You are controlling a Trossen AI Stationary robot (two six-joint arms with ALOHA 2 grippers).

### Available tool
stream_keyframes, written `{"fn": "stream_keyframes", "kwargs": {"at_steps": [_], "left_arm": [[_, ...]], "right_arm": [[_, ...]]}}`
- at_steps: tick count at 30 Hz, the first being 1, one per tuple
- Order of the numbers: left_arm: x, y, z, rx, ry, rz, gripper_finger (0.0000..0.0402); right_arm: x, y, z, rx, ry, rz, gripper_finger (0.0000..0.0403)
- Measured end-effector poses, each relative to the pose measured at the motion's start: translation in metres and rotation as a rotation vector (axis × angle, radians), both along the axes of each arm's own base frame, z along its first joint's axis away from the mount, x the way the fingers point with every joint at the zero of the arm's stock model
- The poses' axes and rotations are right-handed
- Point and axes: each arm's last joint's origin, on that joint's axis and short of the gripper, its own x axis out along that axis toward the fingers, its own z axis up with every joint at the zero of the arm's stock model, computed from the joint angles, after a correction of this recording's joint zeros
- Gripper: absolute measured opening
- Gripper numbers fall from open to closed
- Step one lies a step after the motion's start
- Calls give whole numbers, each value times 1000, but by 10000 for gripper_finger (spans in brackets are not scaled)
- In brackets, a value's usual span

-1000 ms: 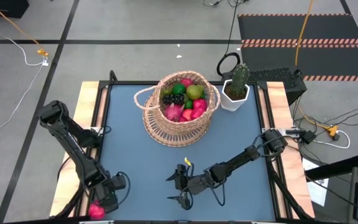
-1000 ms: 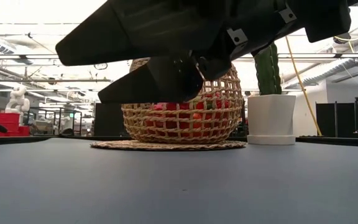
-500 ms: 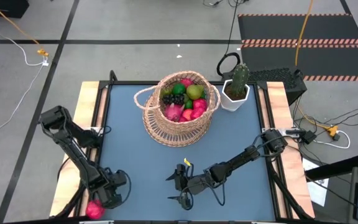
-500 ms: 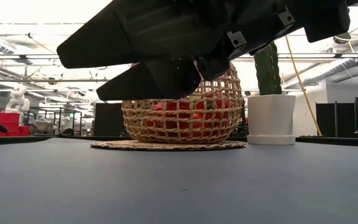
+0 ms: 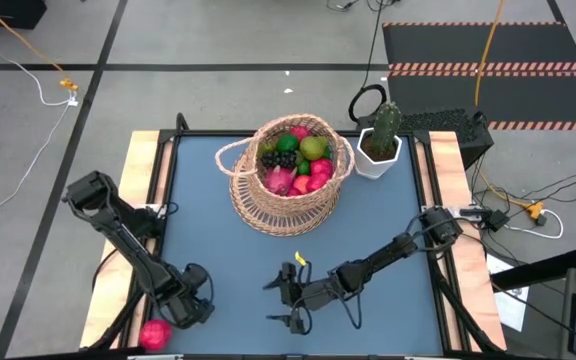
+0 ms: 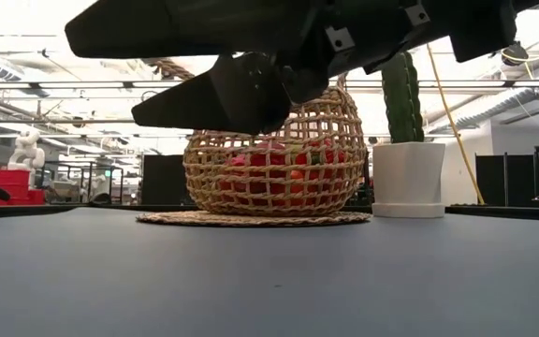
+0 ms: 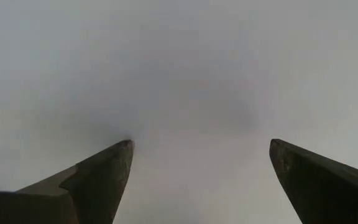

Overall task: Build produce basket
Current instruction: Put the apple into the basket

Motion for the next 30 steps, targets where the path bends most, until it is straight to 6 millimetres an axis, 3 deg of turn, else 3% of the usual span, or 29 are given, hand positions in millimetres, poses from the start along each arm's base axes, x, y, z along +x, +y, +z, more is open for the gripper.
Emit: {"fn": "stream_keyframes", "kwargs": {"at_steps": [4,9,15,23,30], "left_arm": [[4,-4,13,-23,70,20,379],[5,-19,45,-74,148,15,379],[-9,-38,74,-96,222,32,379],[-36,-55,75,-133,355,118,378],[-38,-61,66,-144,347,74,378]], "right_arm": [[3,-6,0,-12,0,-11,364],[4,-9,-1,-24,3,-13,364],[5,-10,-2,-25,15,35,364],[6,-10,1,-44,-21,47,364],[7,-11,3,-57,-43,51,364]]}}
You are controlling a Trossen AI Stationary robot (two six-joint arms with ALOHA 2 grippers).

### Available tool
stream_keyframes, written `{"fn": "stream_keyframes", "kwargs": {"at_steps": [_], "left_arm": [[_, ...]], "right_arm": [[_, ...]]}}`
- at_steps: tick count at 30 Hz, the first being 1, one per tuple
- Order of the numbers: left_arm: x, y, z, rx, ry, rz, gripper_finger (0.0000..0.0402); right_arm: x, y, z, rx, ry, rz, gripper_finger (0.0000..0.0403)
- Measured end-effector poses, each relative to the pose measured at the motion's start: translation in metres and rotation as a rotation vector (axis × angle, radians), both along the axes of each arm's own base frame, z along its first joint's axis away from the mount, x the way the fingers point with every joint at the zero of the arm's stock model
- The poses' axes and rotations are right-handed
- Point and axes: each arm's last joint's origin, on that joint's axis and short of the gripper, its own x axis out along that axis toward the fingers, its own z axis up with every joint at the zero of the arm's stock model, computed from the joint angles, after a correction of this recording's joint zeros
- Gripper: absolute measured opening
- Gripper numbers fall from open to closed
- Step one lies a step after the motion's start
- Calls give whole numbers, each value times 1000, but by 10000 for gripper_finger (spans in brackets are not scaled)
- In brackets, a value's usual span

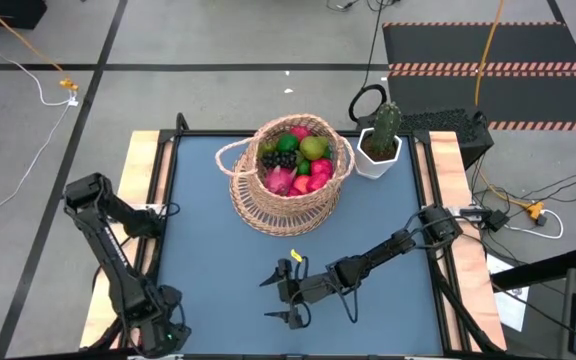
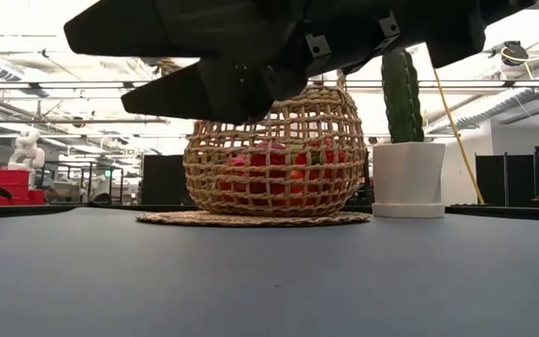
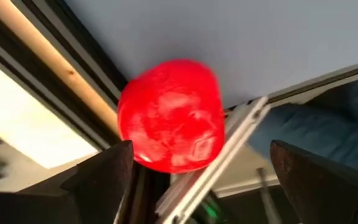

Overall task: Build produce basket
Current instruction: Put the apple into the basket

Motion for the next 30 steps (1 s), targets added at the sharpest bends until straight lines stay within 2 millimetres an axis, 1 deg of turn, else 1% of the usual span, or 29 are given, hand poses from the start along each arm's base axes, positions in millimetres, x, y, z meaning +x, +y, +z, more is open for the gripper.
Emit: {"fn": "stream_keyframes", "kwargs": {"at_steps": [3,7,15,20,25,29,30], "left_arm": [[0,-5,-12,0,75,-61,378],[4,-7,-23,-3,139,-75,378],[9,-8,-34,12,162,-101,379],[17,-2,-37,16,197,-65,379],[24,2,-40,36,180,-46,379],[27,0,-39,-7,192,-32,379],[29,-1,-39,-13,171,-15,379]], "right_arm": [[0,0,-1,-2,8,0,364],[0,0,-1,-1,12,-1,364],[0,0,0,32,4,-11,364],[2,0,4,75,-31,-21,364],[2,0,5,78,-38,-23,364],[2,0,6,80,-48,-23,364],[2,0,6,82,-52,-24,364]]}}
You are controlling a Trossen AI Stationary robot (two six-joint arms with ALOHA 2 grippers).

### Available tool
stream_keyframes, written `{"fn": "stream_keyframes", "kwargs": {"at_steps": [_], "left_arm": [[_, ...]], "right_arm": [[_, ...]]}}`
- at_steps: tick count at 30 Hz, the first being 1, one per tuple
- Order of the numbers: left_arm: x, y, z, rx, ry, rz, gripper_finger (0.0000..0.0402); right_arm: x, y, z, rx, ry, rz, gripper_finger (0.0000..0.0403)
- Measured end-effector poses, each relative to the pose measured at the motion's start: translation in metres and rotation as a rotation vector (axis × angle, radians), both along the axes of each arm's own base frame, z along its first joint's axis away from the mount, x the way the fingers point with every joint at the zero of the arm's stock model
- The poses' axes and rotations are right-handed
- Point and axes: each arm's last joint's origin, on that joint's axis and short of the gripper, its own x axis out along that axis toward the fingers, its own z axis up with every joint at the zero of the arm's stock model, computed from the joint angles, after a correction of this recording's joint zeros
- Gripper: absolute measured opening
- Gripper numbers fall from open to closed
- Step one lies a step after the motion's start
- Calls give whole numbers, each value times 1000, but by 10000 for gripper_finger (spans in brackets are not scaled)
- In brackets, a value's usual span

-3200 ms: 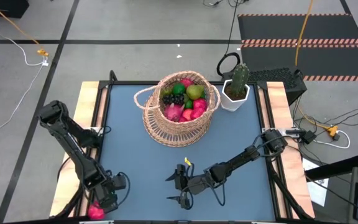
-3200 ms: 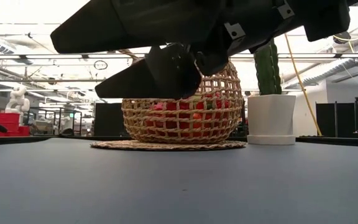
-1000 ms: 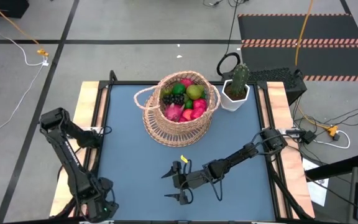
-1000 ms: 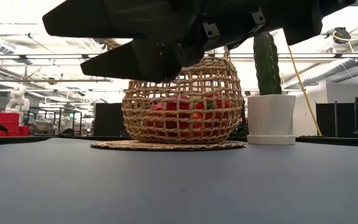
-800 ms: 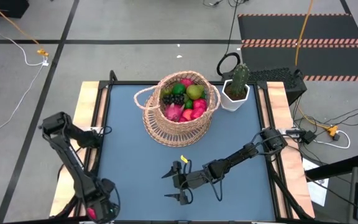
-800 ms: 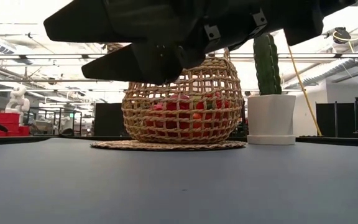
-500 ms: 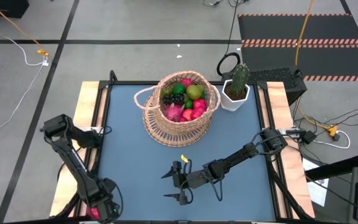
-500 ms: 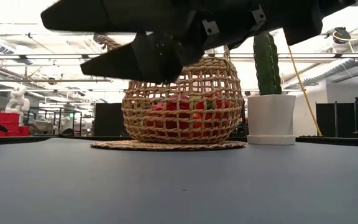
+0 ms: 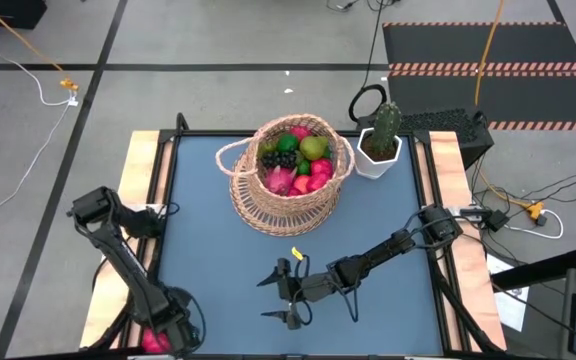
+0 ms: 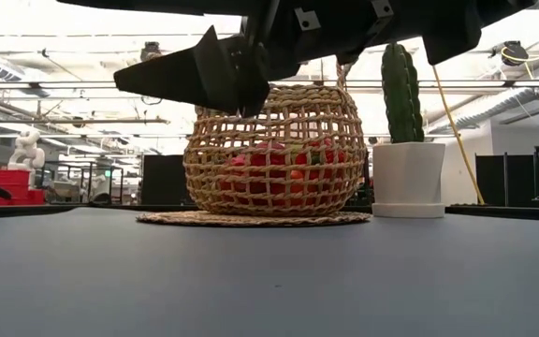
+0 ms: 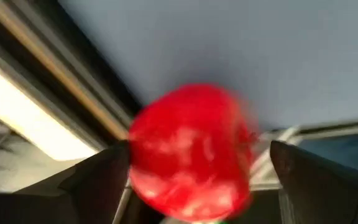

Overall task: Build produce basket
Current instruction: Put the apple into the basket

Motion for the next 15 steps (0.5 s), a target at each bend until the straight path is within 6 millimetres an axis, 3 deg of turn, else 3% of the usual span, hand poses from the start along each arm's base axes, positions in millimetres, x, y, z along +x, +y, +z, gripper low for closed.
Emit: {"fn": "stream_keyframes", "kwargs": {"at_steps": [15], "left_arm": [[5,1,-12,18,-51,-112,378]], "right_arm": [[-1,1,-1,43,17,-12,364]]}}
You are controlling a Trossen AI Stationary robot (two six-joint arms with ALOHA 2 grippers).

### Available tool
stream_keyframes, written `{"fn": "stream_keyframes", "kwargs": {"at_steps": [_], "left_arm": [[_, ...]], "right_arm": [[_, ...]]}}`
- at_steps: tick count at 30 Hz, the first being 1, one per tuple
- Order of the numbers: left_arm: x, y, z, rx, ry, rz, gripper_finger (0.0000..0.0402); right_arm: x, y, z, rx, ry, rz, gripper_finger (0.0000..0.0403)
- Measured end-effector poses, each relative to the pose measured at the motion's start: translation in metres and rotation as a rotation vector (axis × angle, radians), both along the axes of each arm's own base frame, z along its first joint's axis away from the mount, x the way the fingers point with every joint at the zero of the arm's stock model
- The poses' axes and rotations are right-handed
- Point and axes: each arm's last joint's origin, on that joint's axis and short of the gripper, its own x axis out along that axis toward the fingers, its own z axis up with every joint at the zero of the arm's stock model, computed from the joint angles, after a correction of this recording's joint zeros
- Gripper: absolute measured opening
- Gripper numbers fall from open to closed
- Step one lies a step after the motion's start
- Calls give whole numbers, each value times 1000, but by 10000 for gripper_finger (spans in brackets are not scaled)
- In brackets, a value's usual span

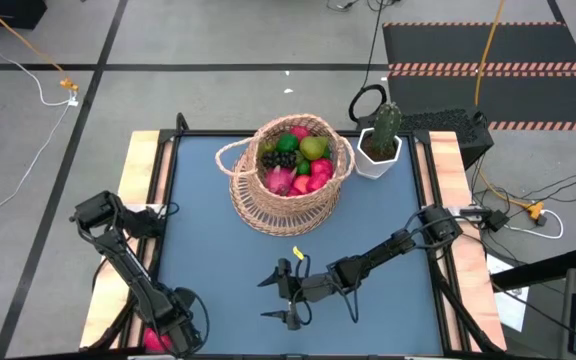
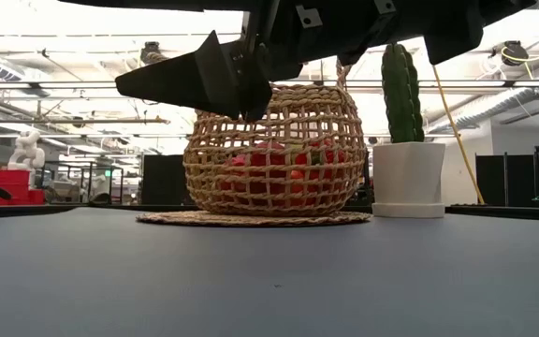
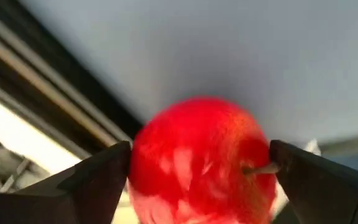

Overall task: Build produce basket
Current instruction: Put the apple into the basket

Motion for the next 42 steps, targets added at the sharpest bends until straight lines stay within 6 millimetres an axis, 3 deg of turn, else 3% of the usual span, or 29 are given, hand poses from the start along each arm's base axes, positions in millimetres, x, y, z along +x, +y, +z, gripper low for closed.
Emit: {"fn": "stream_keyframes", "kwargs": {"at_steps": [6,18,24,28,32,36,42], "left_arm": [[14,11,-4,58,-116,-29,336],[35,29,-3,85,-246,-132,128],[38,32,12,84,-400,-222,84],[36,20,21,28,-575,-320,102],[34,13,21,58,-644,-283,162],[34,13,21,65,-609,-179,236],[34,13,24,-69,-461,-122,321]], "right_arm": [[0,0,0,-2,0,-1,364],[1,-1,0,0,-1,-7,364],[0,-1,0,0,1,-6,364],[0,-2,-4,-18,37,-4,364],[-1,-3,-8,-22,77,-9,364],[-2,-3,-8,-13,86,-12,364],[-1,-3,-7,-5,76,-14,364]]}}
